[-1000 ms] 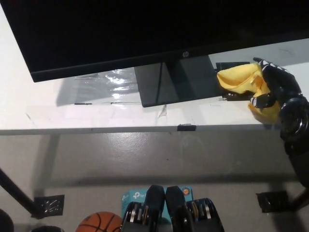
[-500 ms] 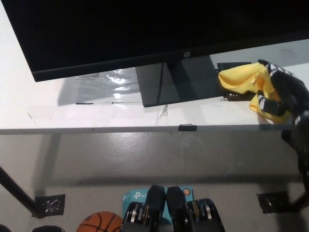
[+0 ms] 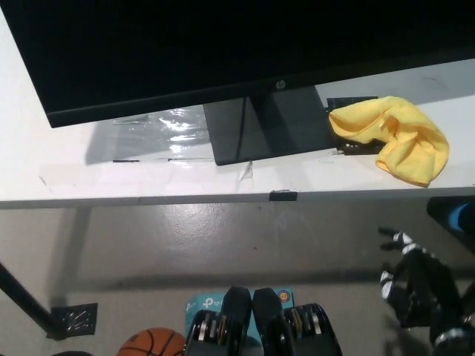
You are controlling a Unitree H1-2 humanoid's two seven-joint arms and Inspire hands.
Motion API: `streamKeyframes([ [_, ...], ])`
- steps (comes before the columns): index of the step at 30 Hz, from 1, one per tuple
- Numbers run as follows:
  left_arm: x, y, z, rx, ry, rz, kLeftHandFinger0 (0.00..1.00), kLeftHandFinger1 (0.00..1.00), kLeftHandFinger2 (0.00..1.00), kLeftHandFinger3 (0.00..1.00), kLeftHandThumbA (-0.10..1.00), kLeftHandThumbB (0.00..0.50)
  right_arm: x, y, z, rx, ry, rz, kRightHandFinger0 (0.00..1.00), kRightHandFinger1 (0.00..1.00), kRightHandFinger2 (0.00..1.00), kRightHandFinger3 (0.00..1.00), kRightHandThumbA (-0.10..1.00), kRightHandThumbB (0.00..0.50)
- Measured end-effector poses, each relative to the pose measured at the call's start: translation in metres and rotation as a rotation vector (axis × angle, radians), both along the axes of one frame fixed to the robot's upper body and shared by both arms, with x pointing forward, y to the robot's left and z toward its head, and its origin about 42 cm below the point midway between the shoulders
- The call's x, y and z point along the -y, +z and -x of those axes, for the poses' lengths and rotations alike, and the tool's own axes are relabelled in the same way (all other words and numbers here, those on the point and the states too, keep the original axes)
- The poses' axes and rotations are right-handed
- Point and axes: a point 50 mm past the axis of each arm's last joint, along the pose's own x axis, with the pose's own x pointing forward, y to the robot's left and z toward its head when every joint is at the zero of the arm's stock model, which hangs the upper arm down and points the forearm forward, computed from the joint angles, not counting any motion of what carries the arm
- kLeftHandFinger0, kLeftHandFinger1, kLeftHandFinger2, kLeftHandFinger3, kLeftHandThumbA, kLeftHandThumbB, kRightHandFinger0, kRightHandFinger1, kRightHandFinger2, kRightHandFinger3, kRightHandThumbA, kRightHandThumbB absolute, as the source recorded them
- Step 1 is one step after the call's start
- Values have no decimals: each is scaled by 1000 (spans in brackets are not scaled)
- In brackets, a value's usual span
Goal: The robot uses its right hand to pick up the cloth kept in the middle of the desk and use it to wipe the monitor in the middle of the desk by swiping its screen twice
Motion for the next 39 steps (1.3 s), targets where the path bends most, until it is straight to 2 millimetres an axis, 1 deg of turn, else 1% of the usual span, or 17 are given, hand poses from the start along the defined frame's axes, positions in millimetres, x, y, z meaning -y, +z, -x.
streamKeyframes([
  [1,0,0,0,0,0,0,571,604,743,958,332,0,-1,-7,1,-7,-11,-19,296,455,668,830,130,167],
  [2,0,0,0,0,0,0,569,604,742,957,331,0,-2,-12,2,-12,-20,-35,316,465,665,828,79,157],
  [4,0,0,-1,0,0,0,562,596,733,950,328,0,-3,-25,3,-20,-44,-76,337,478,665,834,44,141],
  [5,0,0,-1,-1,0,0,561,594,730,947,329,1,-4,-30,2,-20,-47,-91,376,496,659,847,14,130],
  [7,0,0,-2,2,0,0,591,621,757,975,330,0,-3,-39,2,-22,-63,-126,399,498,637,846,6,131],
  [8,0,0,-3,3,-1,0,596,629,755,985,319,0,-1,-46,2,-28,-81,-151,370,466,607,832,-20,127],
  [10,0,2,-5,8,-1,0,581,612,744,974,307,0,4,-56,2,-39,-117,-206,300,432,602,819,-41,126],
  [11,0,2,-5,8,0,-1,581,609,745,975,305,0,6,-59,2,-42,-134,-231,268,393,570,786,-44,140],
  [14,0,2,-6,8,1,-1,567,587,738,959,317,0,10,-66,3,-39,-174,-306,280,418,597,761,-41,147],
  [18,0,3,-7,12,0,-2,581,609,746,974,313,0,7,-67,2,-9,-193,-398,277,431,615,770,-31,147],
  [21,0,5,-9,17,-4,-4,600,622,751,999,313,0,4,-65,0,14,-192,-442,256,416,582,749,-50,153],
  [22,0,5,-9,18,-4,-5,584,607,738,992,316,2,4,-64,-1,20,-191,-452,225,376,566,741,-47,156],
  [26,1,8,-12,28,-10,-4,560,568,712,938,360,10,6,-63,-3,36,-192,-481,182,333,543,727,-58,163],
  [32,2,9,-11,29,-12,-3,594,620,754,995,332,0,7,-64,-2,40,-202,-508,159,310,536,753,-49,158],
  [35,2,9,-12,29,-14,-3,589,614,751,987,321,0,8,-64,-2,42,-204,-518,130,265,519,747,-44,161],
  [38,2,9,-12,30,-14,-2,581,601,746,974,318,0,11,-64,-2,44,-208,-524,134,265,520,742,-44,161],
  [39,2,9,-12,30,-14,-2,594,615,756,986,323,0,11,-64,-2,44,-208,-524,155,304,542,748,-37,159],
])
